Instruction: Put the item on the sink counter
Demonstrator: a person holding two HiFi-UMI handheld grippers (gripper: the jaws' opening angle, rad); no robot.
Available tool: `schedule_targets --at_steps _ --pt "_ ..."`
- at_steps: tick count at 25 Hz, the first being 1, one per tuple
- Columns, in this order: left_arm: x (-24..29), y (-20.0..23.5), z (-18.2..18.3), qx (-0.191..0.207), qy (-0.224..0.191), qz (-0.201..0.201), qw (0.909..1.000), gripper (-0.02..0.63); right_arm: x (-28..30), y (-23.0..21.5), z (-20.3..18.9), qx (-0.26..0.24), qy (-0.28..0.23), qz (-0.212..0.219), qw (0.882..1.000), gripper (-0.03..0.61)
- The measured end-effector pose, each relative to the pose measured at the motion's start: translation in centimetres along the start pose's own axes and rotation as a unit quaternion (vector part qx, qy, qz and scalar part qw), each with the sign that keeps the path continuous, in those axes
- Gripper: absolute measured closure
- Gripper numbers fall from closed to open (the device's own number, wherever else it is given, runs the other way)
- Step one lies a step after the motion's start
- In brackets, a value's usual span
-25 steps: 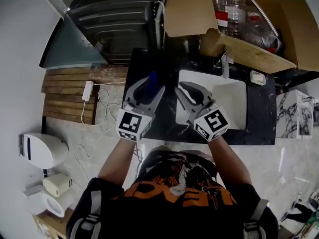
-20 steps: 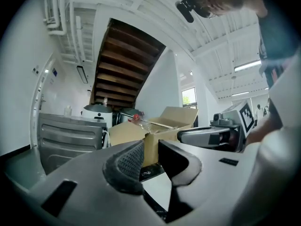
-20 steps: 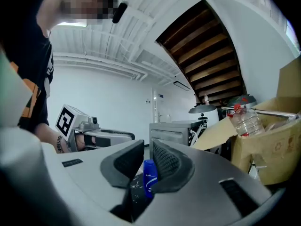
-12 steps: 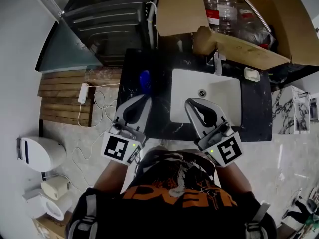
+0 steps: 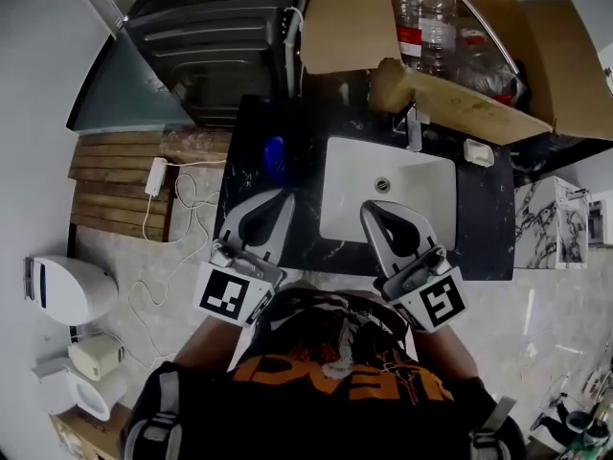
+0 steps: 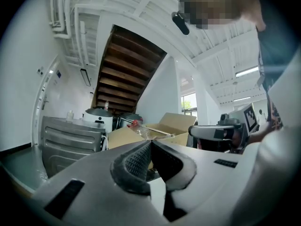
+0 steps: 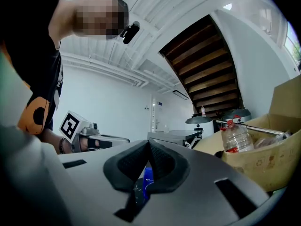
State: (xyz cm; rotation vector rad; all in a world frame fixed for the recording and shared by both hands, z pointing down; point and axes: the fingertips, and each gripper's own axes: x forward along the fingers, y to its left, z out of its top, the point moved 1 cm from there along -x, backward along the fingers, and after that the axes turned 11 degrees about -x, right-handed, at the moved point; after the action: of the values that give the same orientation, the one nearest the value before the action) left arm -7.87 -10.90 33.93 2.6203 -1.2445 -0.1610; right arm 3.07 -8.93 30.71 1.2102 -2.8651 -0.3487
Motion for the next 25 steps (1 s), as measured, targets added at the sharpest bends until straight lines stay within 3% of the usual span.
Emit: schedule_targets --at_steps 5,25 --pt "0.4 -1.0 1.2 -0.005 -0.014 0.001 0.9999 0.598 -0.1 -0.5 0.3 -0.006 0.005 -0.003 1.000 0.565" --pt "0.2 -2.2 -0.7 0.003 0.017 -0.007 0.9998 0.598 -2.1 -0.5 -1.2 -0.026 0.028 -0.009 0.999 0.565"
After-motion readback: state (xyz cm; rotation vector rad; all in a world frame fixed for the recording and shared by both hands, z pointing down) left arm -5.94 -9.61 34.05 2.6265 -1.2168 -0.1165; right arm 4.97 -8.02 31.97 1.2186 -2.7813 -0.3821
